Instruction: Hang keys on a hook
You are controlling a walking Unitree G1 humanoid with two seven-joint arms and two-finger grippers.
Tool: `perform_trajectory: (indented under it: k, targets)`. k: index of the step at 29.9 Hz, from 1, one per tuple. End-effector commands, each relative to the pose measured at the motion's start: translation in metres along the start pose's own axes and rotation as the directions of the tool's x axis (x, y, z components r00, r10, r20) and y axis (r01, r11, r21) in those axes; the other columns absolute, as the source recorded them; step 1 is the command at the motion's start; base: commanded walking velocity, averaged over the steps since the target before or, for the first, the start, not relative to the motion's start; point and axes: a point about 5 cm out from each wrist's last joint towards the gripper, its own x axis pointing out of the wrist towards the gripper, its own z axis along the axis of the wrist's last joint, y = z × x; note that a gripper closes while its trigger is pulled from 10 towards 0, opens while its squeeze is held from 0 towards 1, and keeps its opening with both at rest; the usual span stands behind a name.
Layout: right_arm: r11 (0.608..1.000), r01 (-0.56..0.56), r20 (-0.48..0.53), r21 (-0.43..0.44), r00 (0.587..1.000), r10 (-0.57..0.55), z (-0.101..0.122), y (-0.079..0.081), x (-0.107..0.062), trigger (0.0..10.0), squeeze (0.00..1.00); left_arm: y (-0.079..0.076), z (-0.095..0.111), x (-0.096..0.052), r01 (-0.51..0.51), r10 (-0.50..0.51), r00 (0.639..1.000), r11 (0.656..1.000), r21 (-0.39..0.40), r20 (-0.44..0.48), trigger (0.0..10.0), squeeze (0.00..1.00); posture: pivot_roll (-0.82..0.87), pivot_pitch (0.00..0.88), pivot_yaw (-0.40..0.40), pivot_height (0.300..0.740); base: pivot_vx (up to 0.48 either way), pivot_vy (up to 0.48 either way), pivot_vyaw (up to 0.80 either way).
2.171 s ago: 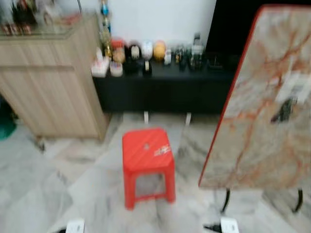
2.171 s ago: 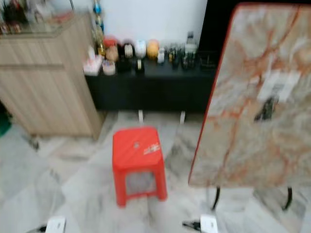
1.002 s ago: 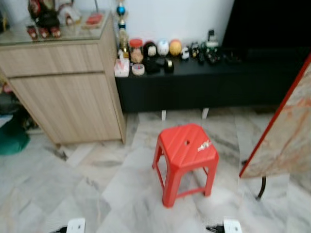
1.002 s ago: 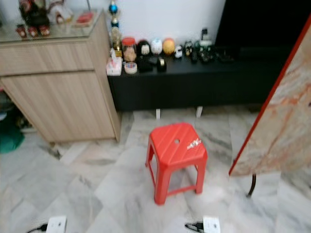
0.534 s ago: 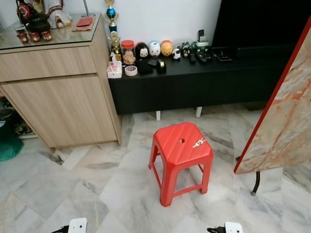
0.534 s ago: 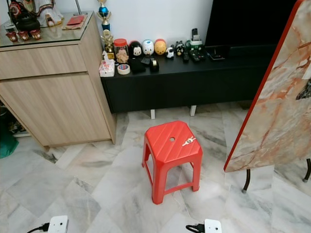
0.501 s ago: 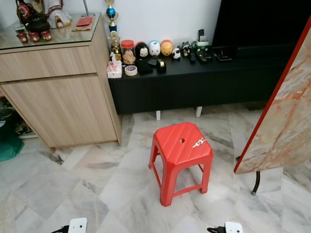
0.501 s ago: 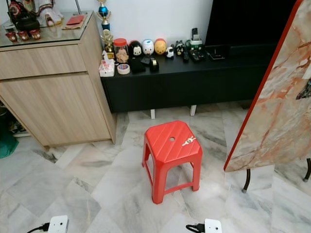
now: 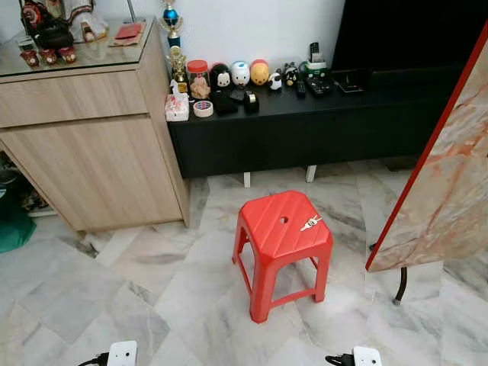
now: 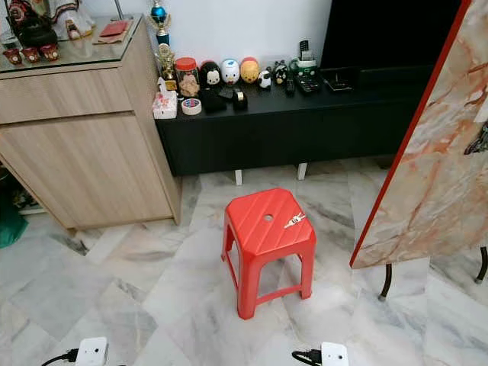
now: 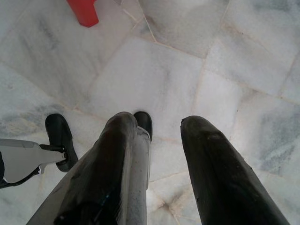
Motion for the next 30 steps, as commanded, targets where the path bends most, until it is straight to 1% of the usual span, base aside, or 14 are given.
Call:
perform_trajectory:
  k: [1, 30]
  targets:
    - [1.000, -0.006, 0.011, -0.003, 1.000, 0.006, 0.0019, 0.0000, 0.0001, 10.0, 0.00, -0.0001, -0.0024, -0.0002, 0.000, 0.001, 1.000, 1.000, 0.005, -0.018, 10.0, 0.00, 0.03, 0.000, 0.016, 0.740, 0.262, 0.000, 0.00]
    - [1.000, -0.005, 0.013, -0.003, 1.000, 0.005, 0.0027, 0.0001, 0.0002, 10.0, 0.00, -0.0002, -0.0016, 0.0000, 0.000, 0.000, 1.000, 1.000, 0.002, -0.016, 10.0, 0.00, 0.03, 0.000, 0.016, 0.740, 0.277, 0.000, 0.00]
